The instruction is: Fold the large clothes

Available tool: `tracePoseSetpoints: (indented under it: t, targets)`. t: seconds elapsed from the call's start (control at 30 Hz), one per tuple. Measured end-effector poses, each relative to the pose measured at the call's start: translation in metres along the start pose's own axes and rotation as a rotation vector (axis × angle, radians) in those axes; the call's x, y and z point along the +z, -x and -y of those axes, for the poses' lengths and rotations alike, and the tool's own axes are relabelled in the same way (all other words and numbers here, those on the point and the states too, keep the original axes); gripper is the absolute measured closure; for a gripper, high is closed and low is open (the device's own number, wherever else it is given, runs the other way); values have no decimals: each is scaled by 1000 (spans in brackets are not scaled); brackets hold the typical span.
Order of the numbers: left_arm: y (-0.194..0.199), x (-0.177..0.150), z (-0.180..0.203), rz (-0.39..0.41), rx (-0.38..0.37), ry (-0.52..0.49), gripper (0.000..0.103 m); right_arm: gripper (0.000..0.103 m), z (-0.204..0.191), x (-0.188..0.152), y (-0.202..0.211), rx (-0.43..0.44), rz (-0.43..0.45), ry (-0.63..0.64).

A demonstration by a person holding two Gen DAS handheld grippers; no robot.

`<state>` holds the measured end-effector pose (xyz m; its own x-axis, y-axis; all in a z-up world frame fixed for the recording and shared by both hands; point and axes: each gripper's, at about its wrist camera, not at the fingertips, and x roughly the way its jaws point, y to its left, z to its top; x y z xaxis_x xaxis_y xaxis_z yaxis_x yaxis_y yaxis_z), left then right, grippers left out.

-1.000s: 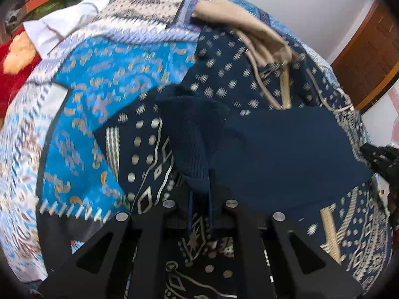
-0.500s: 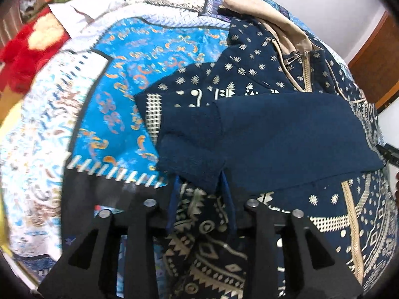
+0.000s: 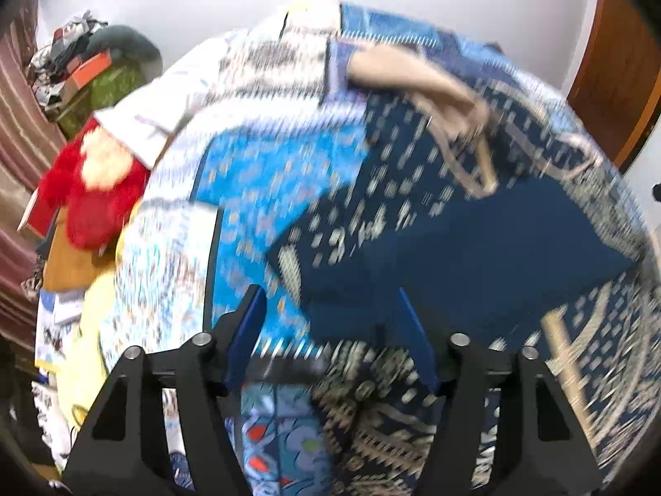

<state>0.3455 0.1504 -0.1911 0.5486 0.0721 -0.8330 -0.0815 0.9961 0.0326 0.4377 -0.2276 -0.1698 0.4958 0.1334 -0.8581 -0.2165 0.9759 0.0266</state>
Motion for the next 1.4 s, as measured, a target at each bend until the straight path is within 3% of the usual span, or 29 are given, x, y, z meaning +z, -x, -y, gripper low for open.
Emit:
tracePoseSetpoints:
  t: [0.3,0.43,0.67,1.0,1.23,1.33,1.4]
  targets:
    - [6,89,21,135,-28,8,9,9,-43,74,28,108,130,27]
    - [-16,121,23,130,-28,23,8,6,-62,105,13,142,149,29]
    - [-86,155,14,41,-74,88,8,6,-82,150,-63,197,60,-31]
    - [-177,174,13,-82,-138,142,8,6,-113,187,-191,241,-102,-110]
    - [-203,187,14,-57,-179,201,8,6,-140,211,-216,222,-50,-51]
    - [-205,192,19,-32,-182,183,18,25,-160,214,-224,135,-30,57]
    - [-205,193,23,-19,-203,166,41,47,-171,211,-227,73,-7,130]
